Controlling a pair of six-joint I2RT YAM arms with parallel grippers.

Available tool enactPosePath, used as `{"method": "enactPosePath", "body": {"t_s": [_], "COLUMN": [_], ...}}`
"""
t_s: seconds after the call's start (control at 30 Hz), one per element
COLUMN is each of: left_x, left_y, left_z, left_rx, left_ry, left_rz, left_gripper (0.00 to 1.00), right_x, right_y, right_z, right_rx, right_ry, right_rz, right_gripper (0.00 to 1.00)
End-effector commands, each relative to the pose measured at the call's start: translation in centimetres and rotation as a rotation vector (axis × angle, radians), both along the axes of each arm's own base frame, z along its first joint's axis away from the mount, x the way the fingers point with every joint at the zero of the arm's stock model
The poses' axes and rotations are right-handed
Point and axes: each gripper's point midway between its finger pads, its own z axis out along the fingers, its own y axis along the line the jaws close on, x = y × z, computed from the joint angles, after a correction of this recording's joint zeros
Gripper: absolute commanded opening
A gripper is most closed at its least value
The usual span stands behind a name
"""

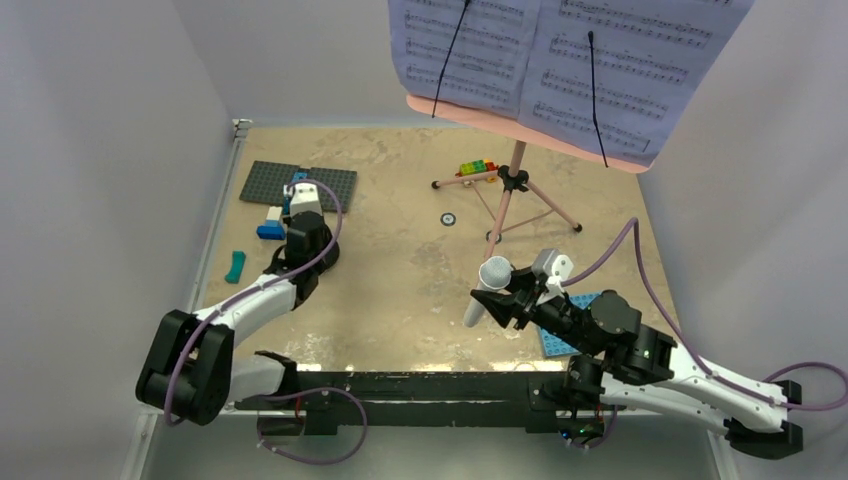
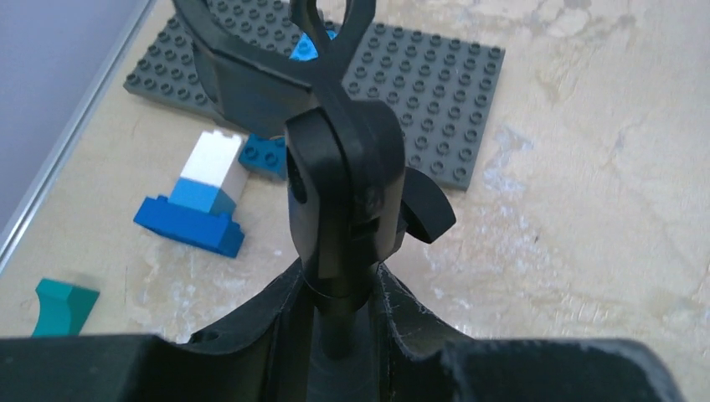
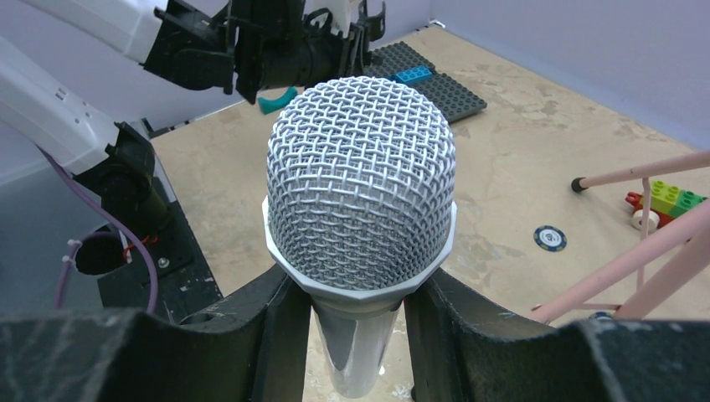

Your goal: Pack up the instrument practice props

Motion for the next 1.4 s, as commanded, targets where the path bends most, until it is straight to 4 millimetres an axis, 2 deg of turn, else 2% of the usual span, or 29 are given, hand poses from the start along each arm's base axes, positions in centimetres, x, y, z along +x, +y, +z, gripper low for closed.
{"method": "enactPosePath", "body": {"t_s": [0.0,0.3,0.6,0.77,0.87,1.1,1.2,1.37], "left_x": [4.4,6.3,4.0,3.6,3.3,3.6,3.5,3.7], "left_y": [-0.4,-1.6,-1.2,-0.9,-0.2,0.4,0.2,-0.8], "left_z": [7.0,5.8,3.1,1.8,0.4,-0.6,-1.5,-1.7], "left_rx": [-0.091,-0.134,-0.313,-0.34,-0.347,-0.31,-0.24,-0.097], "left_ry": [-0.21,-0.076,-0.03,-0.017,0.002,0.081,0.161,0.241], "left_rz": [-0.01,-0.006,0.116,0.162,0.227,0.321,0.335,0.353], "left_gripper": [0.0,0.0,0.0,0.0,0.0,0.0,0.0,0.0], "right_x": [-0.3,-0.5,-0.9,-1.1,-1.1,-1.0,-1.0,-1.1], "right_y": [1.0,1.4,1.1,1.2,1.2,1.1,1.1,0.4], "right_z": [2.3,2.9,3.1,2.7,2.6,2.3,2.0,1.7], "right_rx": [0.068,0.082,0.116,0.122,0.122,0.111,0.102,0.104], "right_ry": [-0.047,-0.066,-0.042,-0.027,-0.022,-0.022,-0.018,-0.013], "right_rz": [0.038,0.061,0.071,0.079,0.08,0.073,0.072,0.06], "right_gripper": [0.0,0.0,0.0,0.0,0.0,0.0,0.0,0.0]}}
